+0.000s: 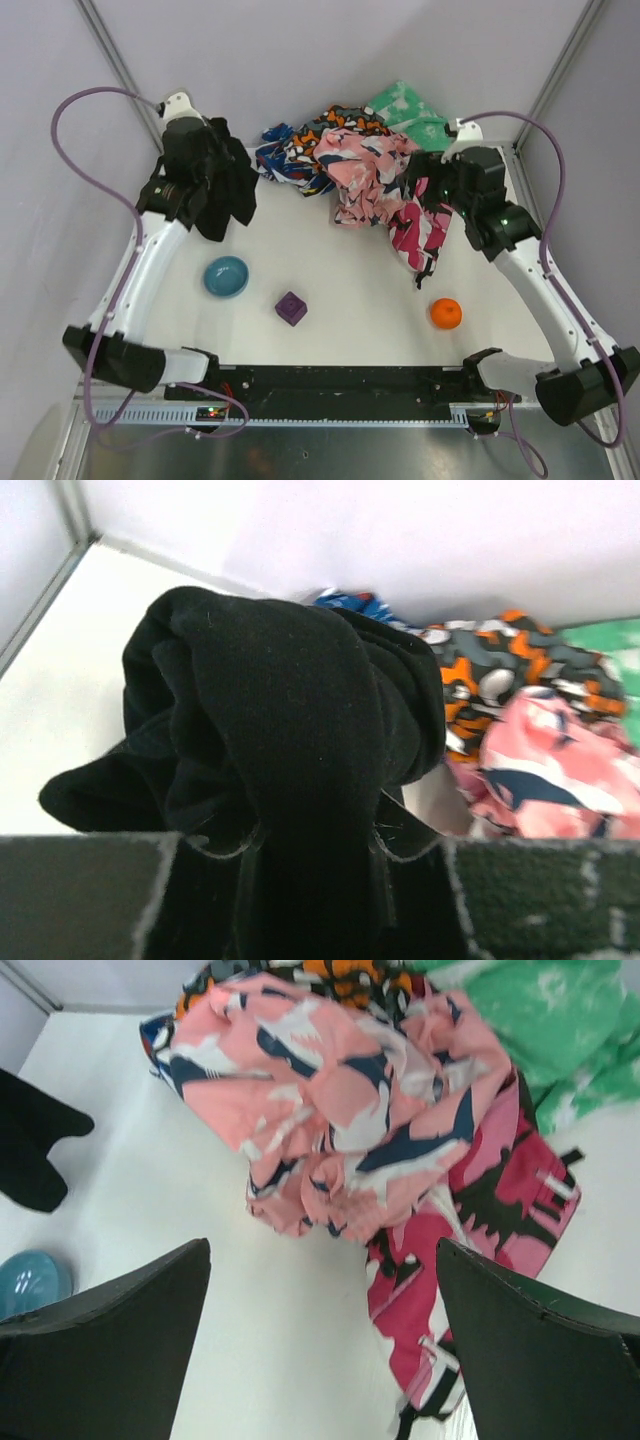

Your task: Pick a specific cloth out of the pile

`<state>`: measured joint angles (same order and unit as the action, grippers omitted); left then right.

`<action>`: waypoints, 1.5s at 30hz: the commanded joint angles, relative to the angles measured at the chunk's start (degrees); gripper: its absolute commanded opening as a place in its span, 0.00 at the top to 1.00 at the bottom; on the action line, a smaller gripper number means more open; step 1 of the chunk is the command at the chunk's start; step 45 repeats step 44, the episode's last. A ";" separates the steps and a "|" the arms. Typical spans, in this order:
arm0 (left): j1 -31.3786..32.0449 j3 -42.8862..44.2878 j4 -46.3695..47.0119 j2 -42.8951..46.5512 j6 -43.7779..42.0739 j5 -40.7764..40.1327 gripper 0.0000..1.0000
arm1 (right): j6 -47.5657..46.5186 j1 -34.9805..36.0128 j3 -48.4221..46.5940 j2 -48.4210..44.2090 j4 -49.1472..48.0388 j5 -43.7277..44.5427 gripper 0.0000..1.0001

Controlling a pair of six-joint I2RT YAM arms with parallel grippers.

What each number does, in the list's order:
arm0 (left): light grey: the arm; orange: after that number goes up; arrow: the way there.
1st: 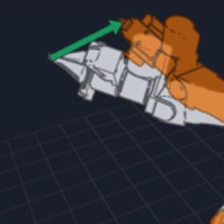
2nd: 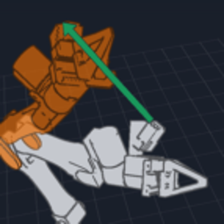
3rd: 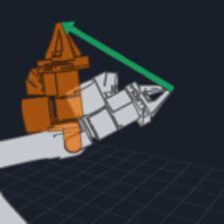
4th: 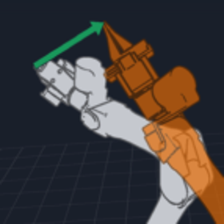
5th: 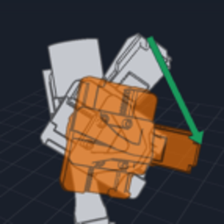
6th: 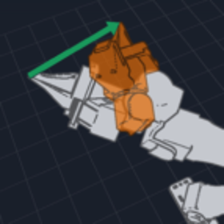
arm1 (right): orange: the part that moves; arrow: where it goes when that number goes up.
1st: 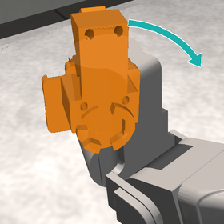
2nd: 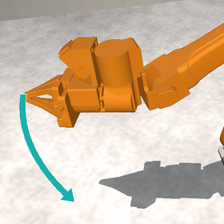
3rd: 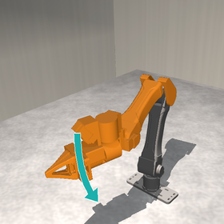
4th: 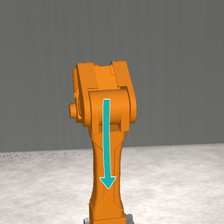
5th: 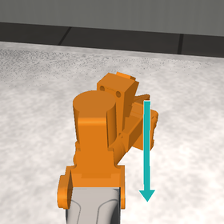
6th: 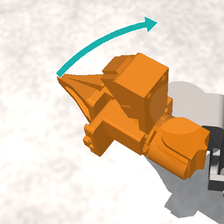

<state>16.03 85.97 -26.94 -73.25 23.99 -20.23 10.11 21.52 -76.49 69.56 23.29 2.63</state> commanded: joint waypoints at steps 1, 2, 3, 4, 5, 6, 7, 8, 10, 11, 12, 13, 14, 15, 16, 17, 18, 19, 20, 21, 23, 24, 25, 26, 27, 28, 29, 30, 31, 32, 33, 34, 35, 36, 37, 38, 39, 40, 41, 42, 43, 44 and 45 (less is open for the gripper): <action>-4.38 0.33 2.93 -6.68 2.09 -3.94 0.99 | 4.72 0.32 5.50 -5.46 1.35 1.12 0.01; -5.24 0.86 2.94 -9.03 2.10 -3.50 0.99 | 5.17 0.43 6.63 -6.75 1.91 1.18 0.01; -6.15 1.65 2.90 -11.61 2.02 -2.89 0.99 | 5.75 0.53 8.03 -7.74 2.36 1.34 0.01; -7.18 2.79 2.83 -14.09 1.89 -2.14 0.99 | 6.26 0.63 9.08 -8.86 2.85 1.55 0.01; -7.96 3.85 2.84 -16.65 1.78 -1.55 0.99 | 6.78 0.72 10.48 -9.85 3.23 1.87 0.01; -8.74 4.90 2.81 -19.12 1.69 -1.16 0.99 | 7.21 0.76 11.67 -11.14 3.59 2.17 0.01; -9.40 6.00 2.79 -21.23 1.64 -0.71 0.99 | 7.74 0.83 13.10 -12.49 3.91 2.71 0.01; -9.99 6.90 2.87 -23.21 1.74 -0.30 0.99 | 8.22 0.82 14.34 -13.60 4.24 3.07 0.01; -10.94 8.20 2.86 -26.71 1.89 0.40 0.99 | 9.15 0.83 16.94 -15.87 4.93 4.51 0.01; -11.29 8.40 2.77 -28.28 2.22 0.34 0.99 | 9.58 0.82 18.28 -17.09 5.28 5.55 0.01; -11.60 8.19 2.77 -29.54 2.74 -0.13 0.96 | 10.06 0.81 19.35 -18.01 5.63 6.51 0.01; -11.84 7.78 2.68 -30.79 3.44 -0.94 0.89 | 10.39 0.72 20.54 -19.09 5.80 7.65 0.01; -12.04 7.13 2.59 -31.77 4.10 -1.78 0.80 | 10.73 0.63 21.71 -19.85 5.98 8.66 0.01; -12.37 6.55 2.29 -32.47 4.51 -2.20 0.67 | 10.90 0.37 22.42 -20.67 6.15 9.56 0.01; -12.75 6.16 1.78 -33.00 4.94 -1.80 0.48 | 11.25 -0.07 23.00 -21.25 6.42 10.10 0.01; -13.12 6.02 0.91 -33.22 5.46 -0.98 0.29 | 11.60 -0.56 23.33 -21.72 6.99 10.76 0.01; -13.48 6.03 -0.01 -33.07 6.12 -0.04 0.15 | 12.30 -1.33 23.50 -22.04 7.41 11.36 0.01; -13.83 6.17 -0.77 -32.47 6.53 1.17 0.08 | 12.87 -2.02 23.58 -22.38 7.70 11.61 0.01; -13.96 6.42 -1.55 -31.51 6.79 2.48 0.04 | 13.47 -3.07 23.67 -22.63 7.85 11.79 0.01; -14.03 6.67 -2.20 -29.93 6.91 4.19 0.02 | 13.98 -3.81 23.80 -22.94 7.79 11.78 0.01; -14.08 6.29 -2.98 -25.45 7.40 8.20 0.01 | 15.10 -5.36 24.05 -23.60 7.40 11.74 0.01; -13.96 5.42 -3.09 -22.42 7.83 10.13 0.01 | 15.46 -5.88 24.25 -24.17 7.08 11.76 0.01; -13.72 4.24 -3.19 -19.27 8.10 11.97 0.01 | 15.24 -6.23 24.44 -24.58 6.75 11.64 0.01; -13.25 2.55 -3.25 -15.86 8.23 13.77 0.00 | 14.92 -6.40 24.76 -25.19 6.50 11.62 0.01; -12.49 0.21 -3.27 -12.43 8.38 15.02 0.00 | 14.62 -6.53 25.00 -25.66 6.19 11.79 0.01; -11.58 -2.58 -3.28 -8.57 8.63 15.78 0.00 | 14.56 -6.60 25.43 -26.30 6.09 12.36 0.01; -10.33 -6.71 -3.20 -4.40 8.84 15.98 0.00 | 14.66 -6.63 26.00 -26.79 5.90 12.90 0.01; -8.83 -11.01 -3.20 0.24 9.17 15.64 0.00 | 14.71 -6.65 26.46 -27.35 5.76 13.53 0.01; -7.38 -15.05 -3.21 4.71 9.69 14.73 0.00 | 14.96 -6.61 26.95 -27.80 5.70 14.06 0.01; -5.90 -19.13 -3.16 9.06 10.34 13.70 0.00 | 15.26 -6.59 27.37 -28.29 5.79 14.85 0.01; -4.86 -22.89 -3.14 12.99 11.33 13.05 0.00 | 15.54 -6.63 27.85 -28.67 5.93 15.43 0.01; -4.16 -26.62 -3.13 16.80 12.39 13.04 0.00 | 15.77 -6.60 28.31 -29.07 6.09 15.93 0.01; -3.77 -30.19 -3.13 20.15 13.32 13.47 0.00 | 16.01 -6.59 28.97 -29.37 6.21 16.49 0.01; -3.57 -33.25 -3.25 23.32 14.35 13.95 0.00 | 16.31 -6.63 29.57 -29.73 6.14 16.91 0.01; -3.47 -35.93 -3.28 26.32 15.35 14.32 0.00 | 16.59 -6.60 30.31 -30.05 6.01 17.02 0.01; -3.42 -38.06 -3.33 28.73 16.16 14.64 0.00 | 16.73 -6.59 30.94 -30.51 5.56 16.95 0.01; -3.44 -39.69 -3.31 30.82 16.70 14.93 0.00 | 16.67 -6.54 31.88 -30.88 5.07 16.78 0.01; -3.41 -40.86 -3.35 32.44 16.92 15.38 0.00 | 16.33 -6.56 32.52 -31.54 4.20 16.48 0.01; -3.39 -41.75 -3.41 33.73 17.03 15.92 0.00 | 16.03 -6.57 33.28 -32.36 3.60 15.93 0.01; -3.34 -42.46 -3.44 34.73 17.13 16.53 0.00 | 15.75 -6.53 33.92 -33.03 2.85 15.66 0.01; -3.36 -43.17 -3.46 35.53 17.36 17.06 0.00 | 15.61 -6.51 34.42 -33.80 2.31 15.17 0.01; -3.32 -43.87 -3.46 36.16 17.56 17.20 0.00 | 15.32 -6.54 34.84 -34.41 1.64 14.62 0.01; -3.32 -43.87 -3.46 36.16 17.56 17.20 0.00 | 15.32 -6.54 34.84 -34.41 1.64 14.62 0.01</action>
